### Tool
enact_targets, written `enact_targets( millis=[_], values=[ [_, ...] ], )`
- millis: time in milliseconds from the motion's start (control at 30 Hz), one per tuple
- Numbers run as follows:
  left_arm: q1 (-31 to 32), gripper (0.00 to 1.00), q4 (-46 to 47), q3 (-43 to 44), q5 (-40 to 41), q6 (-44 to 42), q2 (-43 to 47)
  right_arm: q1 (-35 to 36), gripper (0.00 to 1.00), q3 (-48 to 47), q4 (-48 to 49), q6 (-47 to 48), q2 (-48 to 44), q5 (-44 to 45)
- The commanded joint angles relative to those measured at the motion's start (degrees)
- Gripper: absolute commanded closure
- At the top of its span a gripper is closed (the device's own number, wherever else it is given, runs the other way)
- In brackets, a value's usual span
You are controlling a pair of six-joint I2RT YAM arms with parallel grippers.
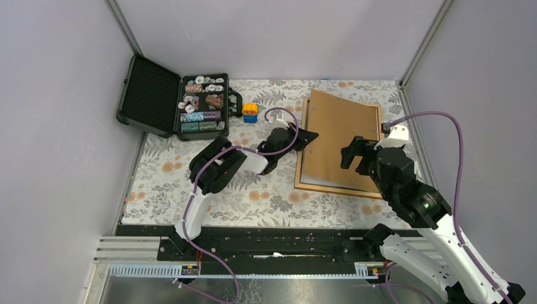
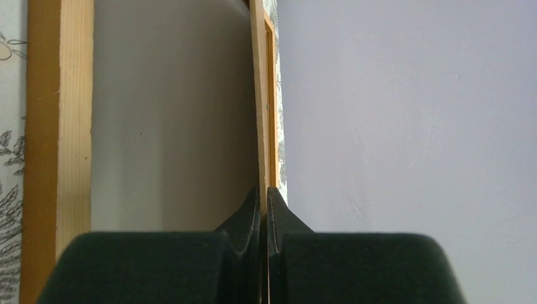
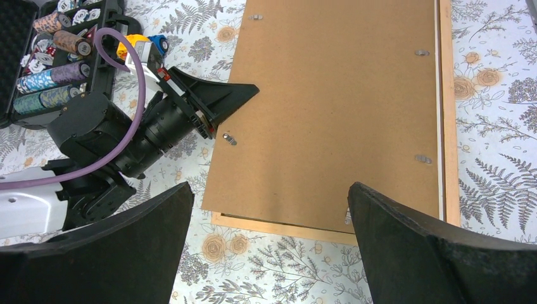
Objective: Put the photo into the frame
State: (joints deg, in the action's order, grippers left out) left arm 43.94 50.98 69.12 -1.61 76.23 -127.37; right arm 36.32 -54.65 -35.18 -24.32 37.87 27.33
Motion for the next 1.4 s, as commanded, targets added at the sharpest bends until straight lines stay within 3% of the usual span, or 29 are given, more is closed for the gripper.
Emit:
enact_targets(
  millis=[0,367,533,667,767,933,1133,1200,1300,1367],
  values=[
    [0.6,1.00,1.6,-1.4,-2.1,-0.8,4.9,0.0,0.00,0.0,2.7,-0.7,-0.1,0.0],
    [0.9,1.00,1.3,2.4,-4.3,-0.2,1.4,0.0,0.00,0.3,2.7,-1.2,-0.7,-0.2],
    [1.1,1.00,-2.8,4.5,-4.7,-2.4,0.5,0.0,0.00,0.8,2.7,-1.3,-1.1,0.0],
    [1.1,0.96,-12.6,7.1,-4.7,-4.2,0.7,-0.1,0.00,0.9,2.8,-1.4,-0.8,0.0],
    [1.1,0.86,-20.3,10.1,-4.7,-7.2,1.0,0.0,0.00,0.8,2.8,-1.5,-0.8,-0.2],
    [1.8,0.60,-28.5,12.7,-2.3,-12.1,2.5,0.0,0.00,1.0,3.1,-1.7,-0.8,-0.3],
    [2.3,0.44,-44.3,20.7,0.8,-20.8,2.3,0.0,0.00,1.2,3.1,-1.8,-0.6,-0.3],
    [2.7,0.28,-48.9,23.5,1.4,-23.7,1.7,0.0,0.00,1.3,3.4,-1.9,-0.6,-0.4],
    [3.3,0.20,-54.5,27.0,4.1,-27.3,1.1,0.0,0.00,1.5,3.8,-2.1,-0.5,-0.8],
    [3.9,0.08,-58.9,30.5,5.5,-29.4,0.4,0.0,0.00,1.6,3.8,-2.1,-0.3,-0.8]
  ],
)
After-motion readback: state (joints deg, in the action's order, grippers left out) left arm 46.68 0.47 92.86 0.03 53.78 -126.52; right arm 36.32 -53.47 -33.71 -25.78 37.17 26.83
